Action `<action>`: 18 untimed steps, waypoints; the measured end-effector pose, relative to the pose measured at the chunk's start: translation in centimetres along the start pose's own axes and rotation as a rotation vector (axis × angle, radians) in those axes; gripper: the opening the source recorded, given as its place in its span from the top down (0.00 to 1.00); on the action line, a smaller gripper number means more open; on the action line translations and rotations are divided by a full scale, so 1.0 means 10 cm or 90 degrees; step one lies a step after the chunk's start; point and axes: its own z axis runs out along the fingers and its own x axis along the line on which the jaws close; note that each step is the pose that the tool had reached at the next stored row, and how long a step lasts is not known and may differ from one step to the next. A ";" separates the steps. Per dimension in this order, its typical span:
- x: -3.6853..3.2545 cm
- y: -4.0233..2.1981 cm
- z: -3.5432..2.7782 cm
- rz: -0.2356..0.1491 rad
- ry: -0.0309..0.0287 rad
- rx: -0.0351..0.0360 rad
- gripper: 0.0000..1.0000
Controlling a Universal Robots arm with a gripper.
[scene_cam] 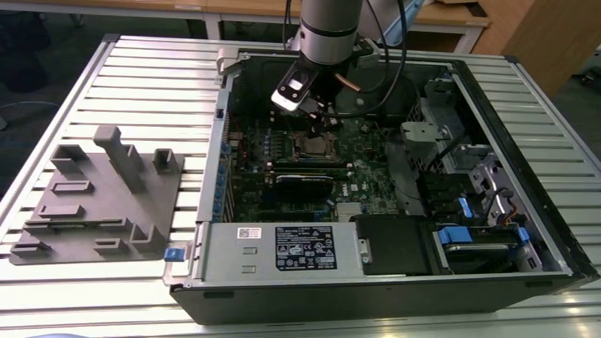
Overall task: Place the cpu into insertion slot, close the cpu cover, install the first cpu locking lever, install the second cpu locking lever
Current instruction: 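Close the cpu cover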
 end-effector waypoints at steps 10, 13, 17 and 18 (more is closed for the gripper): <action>0.000 0.000 0.001 -0.090 0.0024 0.0011 0.89; 0.000 0.000 0.002 -0.119 0.0031 0.0015 0.89; 0.000 0.000 0.003 -0.157 0.0040 0.0020 0.89; 0.000 0.000 0.004 -0.168 0.0044 0.0021 0.89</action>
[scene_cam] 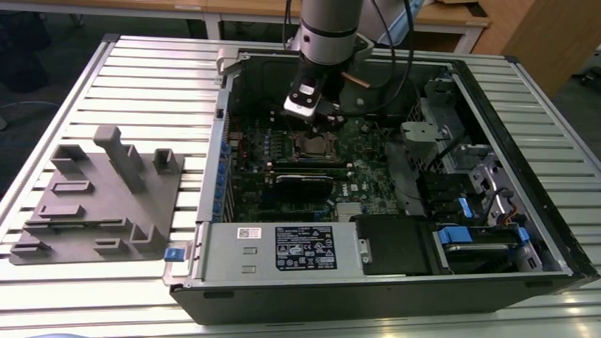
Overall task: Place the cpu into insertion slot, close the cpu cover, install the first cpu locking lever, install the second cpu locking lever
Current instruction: 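Close the cpu cover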
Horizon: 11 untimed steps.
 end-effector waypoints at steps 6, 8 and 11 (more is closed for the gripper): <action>0.000 0.000 0.001 -0.044 0.0011 0.0005 0.89; 0.000 0.000 0.001 -0.044 0.0012 0.0006 0.89; 0.000 0.000 0.001 -0.044 0.0012 0.0005 0.89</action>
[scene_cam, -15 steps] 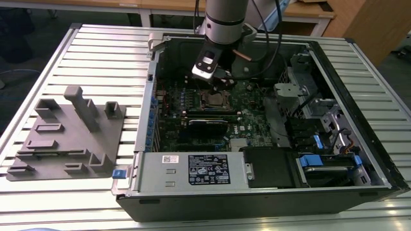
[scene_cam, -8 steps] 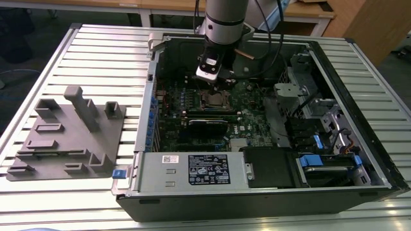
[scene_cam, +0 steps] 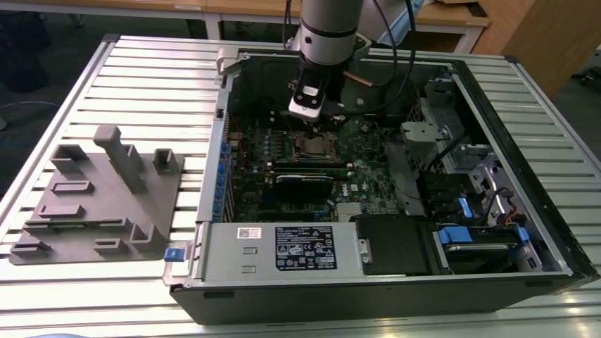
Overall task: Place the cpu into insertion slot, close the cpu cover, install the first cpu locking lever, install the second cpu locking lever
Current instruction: 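Close the cpu cover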
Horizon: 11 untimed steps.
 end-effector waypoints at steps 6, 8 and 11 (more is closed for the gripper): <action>0.000 0.000 0.000 -0.045 0.0012 0.0006 0.89; 0.000 0.000 0.000 -0.068 0.0018 0.0009 0.89; 0.000 0.000 0.001 -0.084 0.0022 0.0011 0.89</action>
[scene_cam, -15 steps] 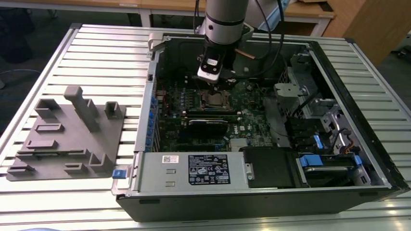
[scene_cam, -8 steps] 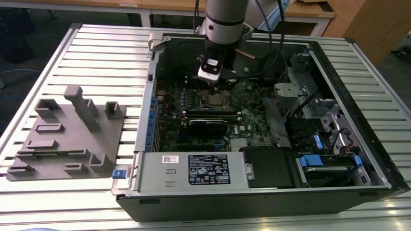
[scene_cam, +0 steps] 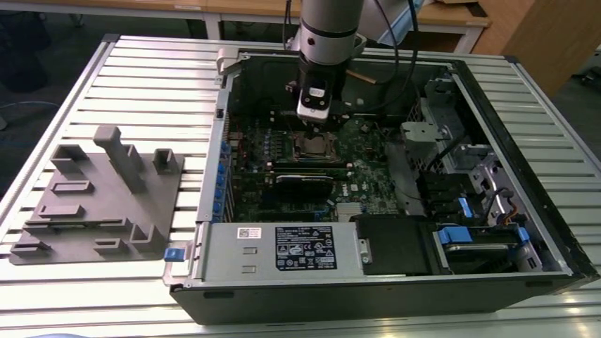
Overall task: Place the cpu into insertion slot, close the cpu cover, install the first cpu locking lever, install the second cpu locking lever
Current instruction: 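Close the cpu cover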
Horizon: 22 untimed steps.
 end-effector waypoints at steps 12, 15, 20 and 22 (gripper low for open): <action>0.000 0.000 0.000 -0.038 0.0010 0.0005 0.89; 0.000 0.000 0.002 -0.073 0.0019 0.0009 0.89; 0.000 0.000 0.004 -0.130 0.0034 0.0017 0.89; 0.000 0.000 0.005 -0.154 0.0041 0.0020 0.89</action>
